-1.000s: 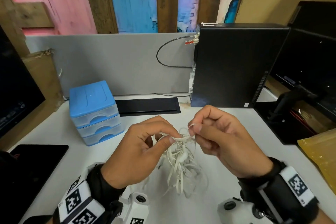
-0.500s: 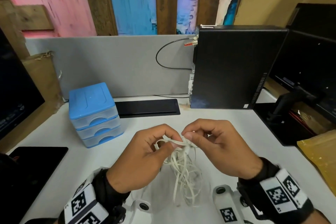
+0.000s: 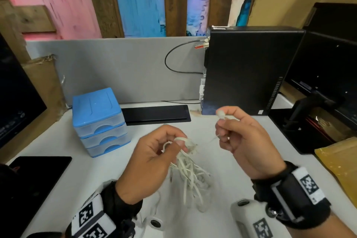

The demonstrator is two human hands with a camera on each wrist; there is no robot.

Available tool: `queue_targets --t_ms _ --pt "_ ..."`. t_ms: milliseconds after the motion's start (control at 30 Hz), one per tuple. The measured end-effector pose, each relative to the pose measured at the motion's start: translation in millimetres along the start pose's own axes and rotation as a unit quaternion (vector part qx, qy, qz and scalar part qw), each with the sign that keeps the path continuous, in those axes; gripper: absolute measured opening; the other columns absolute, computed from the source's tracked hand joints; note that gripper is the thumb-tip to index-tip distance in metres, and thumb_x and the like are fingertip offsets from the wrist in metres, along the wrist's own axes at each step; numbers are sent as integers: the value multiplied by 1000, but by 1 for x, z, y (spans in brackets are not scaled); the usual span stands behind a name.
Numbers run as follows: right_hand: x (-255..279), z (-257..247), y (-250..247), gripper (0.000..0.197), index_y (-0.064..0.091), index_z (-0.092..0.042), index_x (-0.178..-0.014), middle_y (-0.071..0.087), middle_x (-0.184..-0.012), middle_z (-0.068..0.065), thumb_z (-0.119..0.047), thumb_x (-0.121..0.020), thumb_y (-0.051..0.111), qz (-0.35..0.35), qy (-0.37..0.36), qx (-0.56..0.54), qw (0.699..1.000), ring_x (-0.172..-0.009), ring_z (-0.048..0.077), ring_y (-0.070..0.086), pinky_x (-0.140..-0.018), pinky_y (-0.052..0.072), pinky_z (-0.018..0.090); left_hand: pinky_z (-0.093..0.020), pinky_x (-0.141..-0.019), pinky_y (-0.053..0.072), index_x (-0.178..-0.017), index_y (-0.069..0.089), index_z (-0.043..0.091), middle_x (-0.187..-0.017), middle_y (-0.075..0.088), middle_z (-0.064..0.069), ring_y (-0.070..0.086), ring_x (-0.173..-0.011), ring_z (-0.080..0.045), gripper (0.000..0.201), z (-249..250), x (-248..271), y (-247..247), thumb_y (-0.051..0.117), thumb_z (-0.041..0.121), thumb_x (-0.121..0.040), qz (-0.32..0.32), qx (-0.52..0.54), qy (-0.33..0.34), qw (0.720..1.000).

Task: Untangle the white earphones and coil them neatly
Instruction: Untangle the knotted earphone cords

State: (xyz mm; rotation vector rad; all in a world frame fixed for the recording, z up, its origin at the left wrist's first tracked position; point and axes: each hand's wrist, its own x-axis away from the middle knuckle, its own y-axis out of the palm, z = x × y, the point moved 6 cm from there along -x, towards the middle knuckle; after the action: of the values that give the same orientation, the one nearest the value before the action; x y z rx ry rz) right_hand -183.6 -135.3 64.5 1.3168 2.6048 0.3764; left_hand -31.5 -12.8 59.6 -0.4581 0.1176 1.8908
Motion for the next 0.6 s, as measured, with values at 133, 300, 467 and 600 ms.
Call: queue_targets --t_ms 133,300,467,600 --pt "9 -21 3 17 71 -11 -91 30 -54 5 -15 -78 81 -73 -69 173 980 -50 17 26 -47 28 23 -22 -61 49 -89 67 15 -74 70 -4 61 -67 -15 6 -2 -9 -19 66 20 -92 45 18 -13 999" --pt "24 -17 24 6 78 -27 -81 23 -48 -9 -32 -81 80 -95 -124 413 897 -49 10 21 -51 30 23 -32 -67 51 -84 68 16 -79 71 -6 61 -65 -21 18 0 -8 -19 66 33 -91 42 -2 -32 999" --pt "37 -11 37 15 73 -23 -74 25 -47 -7 -30 -86 75 -78 -162 432 884 -48 10 23 -53 36 28 -26 -64 52 -82 70 18 -81 72 -4 63 -63 -18 15 7 -3 -12 60 27 -90 39 -19 -29 999" --pt "43 -7 42 20 67 -22 -68 28 -43 -8 -30 -84 76 -30 -167 442 881 -43 10 27 -51 38 32 -29 -72 57 -85 73 25 -101 75 5 69 -71 -19 11 13 3 -5 65 33 -85 39 -16 -35 998"
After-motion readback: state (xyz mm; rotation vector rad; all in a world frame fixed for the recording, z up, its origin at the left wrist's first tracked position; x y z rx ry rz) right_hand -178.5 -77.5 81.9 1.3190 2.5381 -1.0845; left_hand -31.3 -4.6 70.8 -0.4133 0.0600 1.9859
